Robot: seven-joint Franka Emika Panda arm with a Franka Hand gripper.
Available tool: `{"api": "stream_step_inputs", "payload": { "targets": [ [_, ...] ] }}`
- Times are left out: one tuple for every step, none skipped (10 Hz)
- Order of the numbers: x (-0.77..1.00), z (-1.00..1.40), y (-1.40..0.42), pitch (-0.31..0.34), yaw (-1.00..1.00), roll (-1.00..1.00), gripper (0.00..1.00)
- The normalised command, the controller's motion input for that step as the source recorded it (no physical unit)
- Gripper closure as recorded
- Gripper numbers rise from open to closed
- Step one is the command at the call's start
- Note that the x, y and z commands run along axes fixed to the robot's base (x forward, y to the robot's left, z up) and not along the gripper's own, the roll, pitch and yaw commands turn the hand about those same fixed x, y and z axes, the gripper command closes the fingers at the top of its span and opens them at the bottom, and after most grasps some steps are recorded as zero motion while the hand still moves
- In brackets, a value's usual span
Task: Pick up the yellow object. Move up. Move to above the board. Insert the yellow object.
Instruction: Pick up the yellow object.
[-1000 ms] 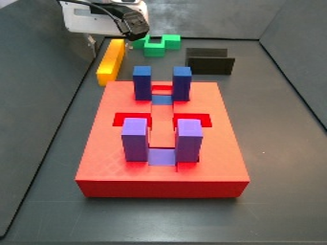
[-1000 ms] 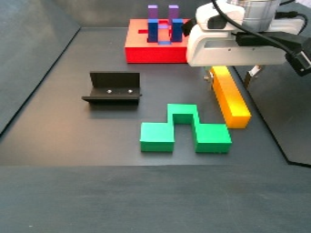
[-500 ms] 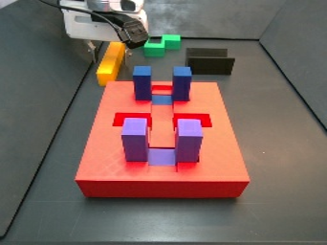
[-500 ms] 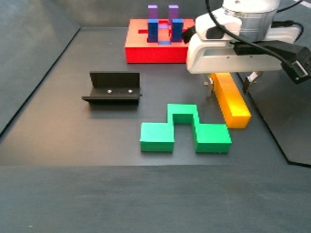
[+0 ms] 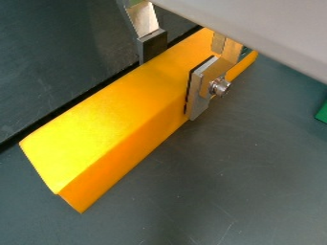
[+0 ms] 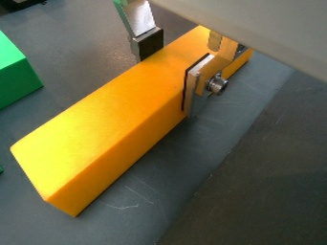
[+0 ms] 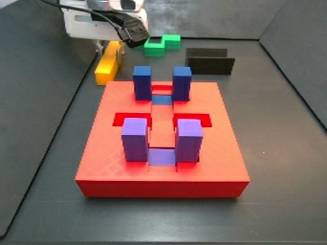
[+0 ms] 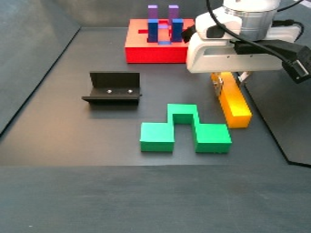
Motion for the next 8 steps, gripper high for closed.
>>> {"api": "stream_step_inputs", "payload": {
  "targets": [
    [0.00,0.00,0.00,0.000,0.00,0.00,1.00],
    [0.00,0.00,0.00,0.000,0.00,0.00,1.00],
    [0.00,0.00,0.00,0.000,0.00,0.00,1.00],
    [0.00,0.00,0.00,0.000,0.00,0.00,1.00],
    [0.00,0.00,0.00,0.000,0.00,0.00,1.00],
    [0.00,0.00,0.00,0.000,0.00,0.00,1.00],
    [0.00,0.00,0.00,0.000,0.00,0.00,1.00],
    [0.00,0.00,0.00,0.000,0.00,0.00,1.00]
  ]
}}
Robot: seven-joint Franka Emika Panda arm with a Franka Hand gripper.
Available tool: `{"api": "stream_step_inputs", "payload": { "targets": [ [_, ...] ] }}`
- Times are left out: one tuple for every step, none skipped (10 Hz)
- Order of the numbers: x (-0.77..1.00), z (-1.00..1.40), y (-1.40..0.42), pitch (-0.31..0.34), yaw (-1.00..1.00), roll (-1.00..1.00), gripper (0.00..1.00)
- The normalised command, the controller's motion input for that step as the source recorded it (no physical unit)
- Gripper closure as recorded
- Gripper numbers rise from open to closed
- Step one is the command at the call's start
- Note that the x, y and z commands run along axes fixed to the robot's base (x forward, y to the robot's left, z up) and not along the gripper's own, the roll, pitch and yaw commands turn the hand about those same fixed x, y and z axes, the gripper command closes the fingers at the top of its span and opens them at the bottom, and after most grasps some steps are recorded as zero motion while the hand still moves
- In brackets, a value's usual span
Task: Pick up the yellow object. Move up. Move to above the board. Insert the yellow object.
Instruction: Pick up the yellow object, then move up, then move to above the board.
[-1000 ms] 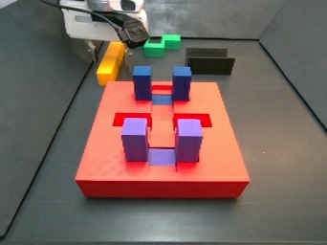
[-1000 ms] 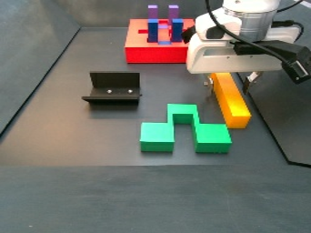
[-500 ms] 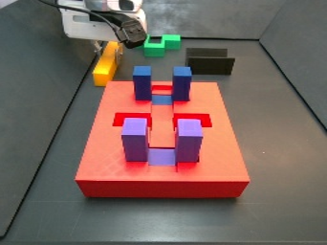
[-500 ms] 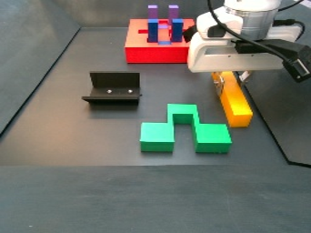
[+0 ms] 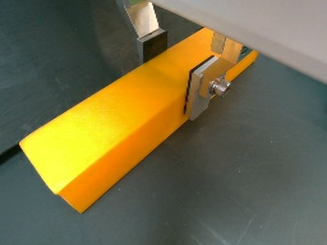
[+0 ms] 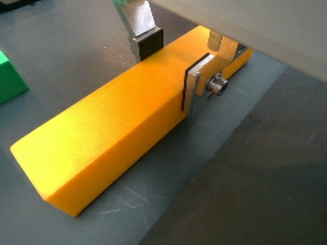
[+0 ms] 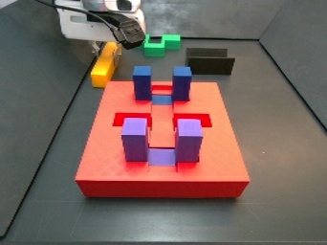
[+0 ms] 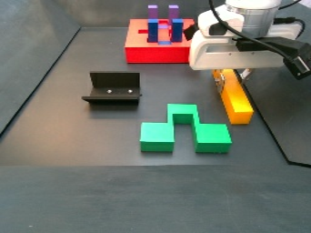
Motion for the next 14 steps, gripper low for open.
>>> {"api": "stream_step_inputs", "payload": {
  "targets": [
    [0.00,0.00,0.00,0.000,0.00,0.00,1.00],
    [0.00,0.00,0.00,0.000,0.00,0.00,1.00],
    [0.00,0.00,0.00,0.000,0.00,0.00,1.00],
    [0.00,0.00,0.00,0.000,0.00,0.00,1.00],
    [0.00,0.00,0.00,0.000,0.00,0.00,1.00],
    [0.00,0.00,0.00,0.000,0.00,0.00,1.00],
    [0.00,0.00,0.00,0.000,0.00,0.00,1.00],
    [0.00,0.83,0.00,0.000,0.00,0.00,1.00],
    [0.02,0.81,0.07,0.004,-0.02,0.00,1.00],
    [-0.02,0.55,0.05,0.051,-0.03,-0.02,1.00],
    [0.01,0.28,0.02,0.028,-0.02,-0.05,1.00],
    [0.00,1.40,0.00,0.000,0.00,0.00,1.00],
    [0.00,1.40,0.00,0.000,0.00,0.00,1.00],
    [-0.05,1.40,-0.02,0.017,0.00,-0.05,1.00]
  ]
}}
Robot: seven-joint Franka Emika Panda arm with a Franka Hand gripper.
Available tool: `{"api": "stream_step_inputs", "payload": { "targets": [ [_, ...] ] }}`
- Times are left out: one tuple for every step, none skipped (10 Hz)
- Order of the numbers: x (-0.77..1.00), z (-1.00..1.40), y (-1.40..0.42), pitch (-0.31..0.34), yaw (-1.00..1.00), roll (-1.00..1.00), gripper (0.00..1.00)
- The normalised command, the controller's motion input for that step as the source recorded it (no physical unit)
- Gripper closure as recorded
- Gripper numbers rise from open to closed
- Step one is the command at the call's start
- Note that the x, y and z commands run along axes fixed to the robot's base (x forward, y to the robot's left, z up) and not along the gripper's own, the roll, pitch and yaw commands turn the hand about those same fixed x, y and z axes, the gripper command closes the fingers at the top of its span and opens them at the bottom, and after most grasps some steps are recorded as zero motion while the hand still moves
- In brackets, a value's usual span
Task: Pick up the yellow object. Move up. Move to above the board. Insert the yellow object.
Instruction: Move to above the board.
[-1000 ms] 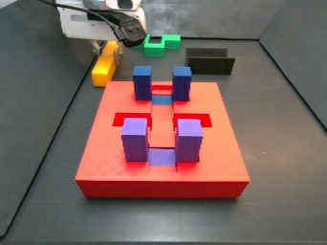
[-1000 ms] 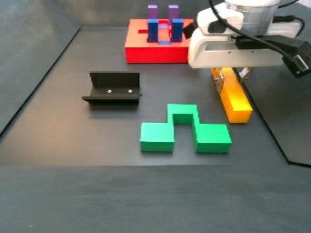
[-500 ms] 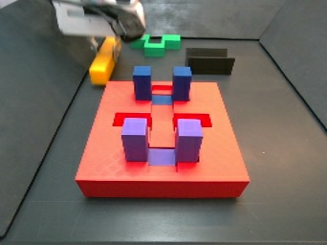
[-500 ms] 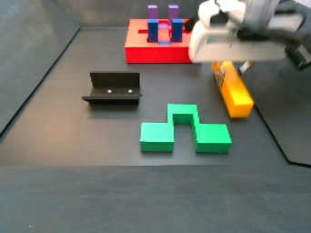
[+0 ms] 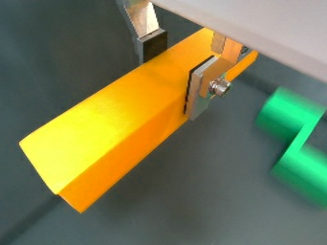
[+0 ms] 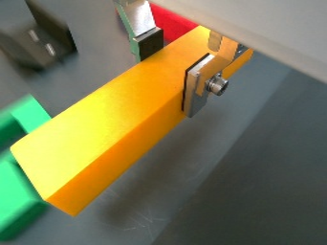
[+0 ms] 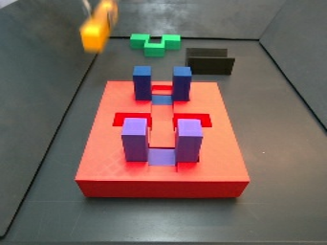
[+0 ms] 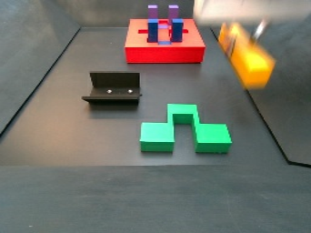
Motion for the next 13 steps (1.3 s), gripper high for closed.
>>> {"api": "stream_step_inputs", "payload": {
  "targets": [
    [-0.04,1.40,-0.01,0.009,0.00,-0.08,1.00],
    [0.00,1.40,0.00,0.035,-0.01,-0.09,1.00],
    [0.02,1.40,-0.01,0.077,-0.01,-0.08,1.00],
    [-0.01,1.40,-0.01,0.070,-0.01,-0.08,1.00],
    [-0.02,0.78,0.00,0.038,-0.01,-0.07,1.00],
    [0.02,0.28,0.01,0.026,-0.01,-0.07,1.00],
    [0.88,0.22,-1.40,0.028,-0.04,-0.05,1.00],
    [0.88,0.21,-1.40,0.064,-0.03,0.02,1.00],
    [0.92,0.19,-1.40,0.126,0.00,0.06,1.00],
    [0.95,0.19,-1.40,0.131,0.00,0.00,1.00],
    [0.96,0.21,-1.40,0.126,0.00,0.00,1.00],
    [0.95,0.22,-1.40,0.126,0.00,0.02,1.00],
    [1.01,0.23,-1.40,0.135,0.01,0.02,1.00]
  ]
}}
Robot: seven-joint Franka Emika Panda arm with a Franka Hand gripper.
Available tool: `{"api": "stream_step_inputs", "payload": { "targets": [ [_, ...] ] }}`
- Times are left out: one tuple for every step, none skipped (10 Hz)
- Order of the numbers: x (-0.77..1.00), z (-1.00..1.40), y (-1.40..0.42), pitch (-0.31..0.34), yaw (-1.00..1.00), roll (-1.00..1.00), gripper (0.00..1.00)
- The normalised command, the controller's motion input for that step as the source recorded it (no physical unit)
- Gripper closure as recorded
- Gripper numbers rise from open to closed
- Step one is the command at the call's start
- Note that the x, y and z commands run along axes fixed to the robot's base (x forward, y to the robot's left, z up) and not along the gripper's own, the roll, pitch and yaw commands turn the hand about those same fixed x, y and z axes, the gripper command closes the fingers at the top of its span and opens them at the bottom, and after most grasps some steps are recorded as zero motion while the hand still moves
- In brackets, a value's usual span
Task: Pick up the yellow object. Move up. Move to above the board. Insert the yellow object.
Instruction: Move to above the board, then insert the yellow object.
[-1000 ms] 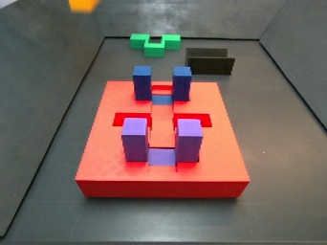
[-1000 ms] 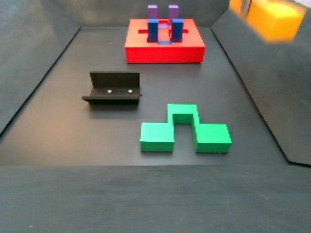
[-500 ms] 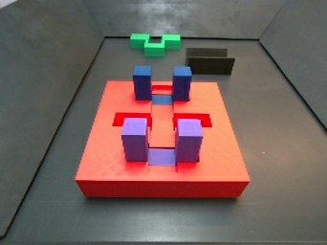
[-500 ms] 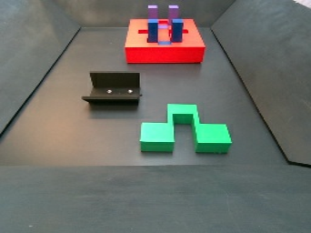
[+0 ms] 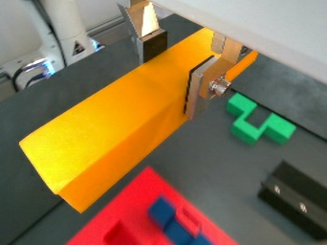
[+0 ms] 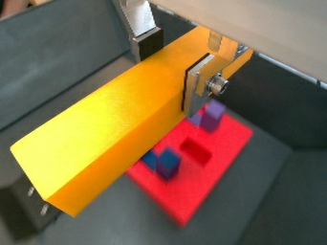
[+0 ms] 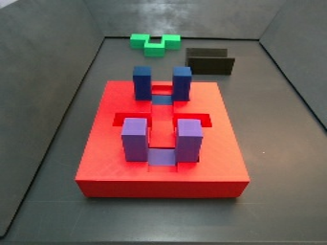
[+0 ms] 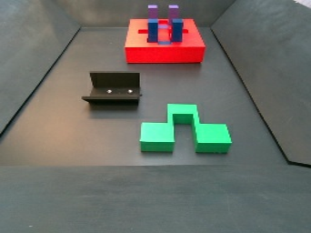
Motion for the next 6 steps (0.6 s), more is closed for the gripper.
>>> {"api": "stream_step_inputs", "payload": {
  "targets": [
    [0.65,0.14,-0.84,0.159,0.01,0.06,1.00],
    [0.43,0.09,-0.51,0.159,0.01,0.07,1.00],
    [0.26,0.07,-0.30,0.118,0.01,0.06,1.00],
    [0.00,-0.02,0.00,0.000,0.00,0.00,1.00],
    [0.00,0.00,0.00,0.000,0.00,0.05,1.00],
    [0.00,0.00,0.00,0.000,0.00,0.02,1.00]
  ]
}}
